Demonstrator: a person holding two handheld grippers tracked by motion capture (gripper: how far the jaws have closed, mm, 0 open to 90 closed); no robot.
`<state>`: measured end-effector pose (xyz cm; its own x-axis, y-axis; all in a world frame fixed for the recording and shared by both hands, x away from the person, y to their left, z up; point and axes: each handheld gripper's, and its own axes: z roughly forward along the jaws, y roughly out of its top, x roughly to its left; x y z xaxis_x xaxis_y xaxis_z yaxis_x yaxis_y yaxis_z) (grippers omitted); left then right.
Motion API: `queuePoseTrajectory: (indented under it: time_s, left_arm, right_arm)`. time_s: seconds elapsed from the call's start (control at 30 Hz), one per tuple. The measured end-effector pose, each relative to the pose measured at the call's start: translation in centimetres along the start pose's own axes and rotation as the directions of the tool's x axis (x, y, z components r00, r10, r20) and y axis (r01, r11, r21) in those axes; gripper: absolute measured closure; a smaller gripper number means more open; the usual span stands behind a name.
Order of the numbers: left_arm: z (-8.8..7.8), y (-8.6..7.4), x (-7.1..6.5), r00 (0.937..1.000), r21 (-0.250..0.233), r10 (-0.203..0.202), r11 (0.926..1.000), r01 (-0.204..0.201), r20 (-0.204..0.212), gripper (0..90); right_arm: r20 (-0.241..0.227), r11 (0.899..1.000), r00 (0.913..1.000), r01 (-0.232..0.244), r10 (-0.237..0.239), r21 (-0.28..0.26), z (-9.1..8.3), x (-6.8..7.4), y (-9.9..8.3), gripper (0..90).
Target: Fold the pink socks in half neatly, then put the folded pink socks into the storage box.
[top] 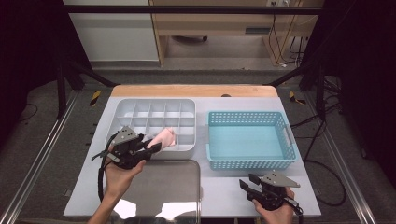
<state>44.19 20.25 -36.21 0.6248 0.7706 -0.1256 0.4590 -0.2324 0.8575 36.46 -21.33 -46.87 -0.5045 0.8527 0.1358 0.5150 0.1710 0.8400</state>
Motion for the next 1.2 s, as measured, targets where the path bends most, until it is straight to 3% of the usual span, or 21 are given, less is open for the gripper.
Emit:
queuePoseTrajectory:
  time_s: [0.23,0.57,0.87,1.2]
  left_arm:
    - [1.2,1.4,0.6,0.9996,0.018,0.0,0.9998,0.001,-0.029,69.1]
    - [3.1,2.1,1.1,0.9977,0.042,0.005,0.9991,-0.002,-0.068,69.1]
    - [4.8,1.9,1.7,0.9964,0.096,-0.005,0.9953,0.013,-0.085,69.2]
    - [6.4,0.8,2.1,0.9966,0.179,-0.006,0.9837,0.021,-0.082,69.2]
  right_arm:
    - [0.001,1.0,1.0,-0.006,0.006,-0.002,0.1,-0.1,0.1,53.2]
    - [-0.002,1.0,1.0,0.001,-0.001,0.001,0.1,-0.1,0.1,53.7]
    - [-0.008,1.0,1.0,0.001,-0.001,0.012,0.4,-0.2,0.1,54.2]
    - [-0.015,1.0,0.9999,-0.001,0.001,0.023,0.5,-0.2,-0.1,55.1]
